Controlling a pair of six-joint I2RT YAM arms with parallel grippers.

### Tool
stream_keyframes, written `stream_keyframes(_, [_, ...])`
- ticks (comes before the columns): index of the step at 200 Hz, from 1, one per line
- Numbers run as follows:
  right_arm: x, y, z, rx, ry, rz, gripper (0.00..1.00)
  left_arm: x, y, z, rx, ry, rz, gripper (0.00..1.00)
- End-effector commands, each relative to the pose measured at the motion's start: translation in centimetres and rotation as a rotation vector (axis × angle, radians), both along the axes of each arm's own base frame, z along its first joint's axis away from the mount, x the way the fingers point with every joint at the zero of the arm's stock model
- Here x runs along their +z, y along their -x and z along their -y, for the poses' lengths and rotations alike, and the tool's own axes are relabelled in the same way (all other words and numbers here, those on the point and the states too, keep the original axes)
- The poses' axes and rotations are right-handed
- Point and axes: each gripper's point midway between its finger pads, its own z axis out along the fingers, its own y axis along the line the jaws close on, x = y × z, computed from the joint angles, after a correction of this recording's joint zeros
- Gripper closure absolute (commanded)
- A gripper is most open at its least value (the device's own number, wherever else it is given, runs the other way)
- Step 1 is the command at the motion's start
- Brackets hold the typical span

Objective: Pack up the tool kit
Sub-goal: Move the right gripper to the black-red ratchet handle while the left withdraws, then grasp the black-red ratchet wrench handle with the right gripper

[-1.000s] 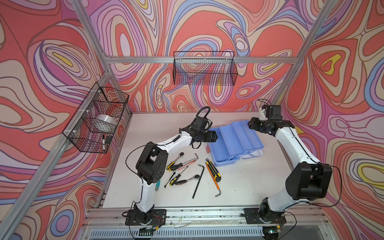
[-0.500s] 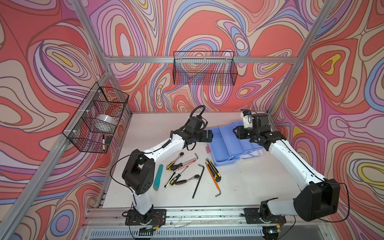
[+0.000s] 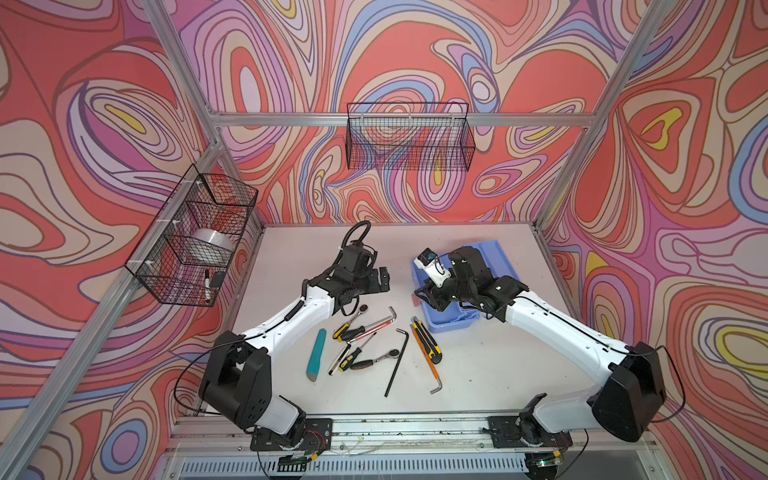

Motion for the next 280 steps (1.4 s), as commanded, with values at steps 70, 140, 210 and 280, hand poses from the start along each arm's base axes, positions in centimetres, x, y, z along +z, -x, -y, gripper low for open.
stream_keyframes(70, [-9.0, 7.5, -9.4, 0.402, 0.256, -0.058, 0.59, -2.2, 3.5, -11.2, 0.293, 0.021, -0.072, 0.00])
stream_keyframes(140, [-14.5, 10.5, -11.6, 0.542, 0.405, -0.117, 0.60, -3.2, 5.9, -15.3, 0.386, 0.010, -0.097, 0.00])
stream_keyframes(210, [-17.4, 11.2, -11.0, 0.589, 0.527, -0.116, 0.62, -3.4, 6.9, -15.7, 0.380, -0.009, -0.101, 0.00])
stream_keyframes(280, [-18.6, 10.8, -11.1, 0.661, 0.639, -0.072, 0.66, -3.6, 7.2, -15.9, 0.374, -0.023, -0.102, 0.00])
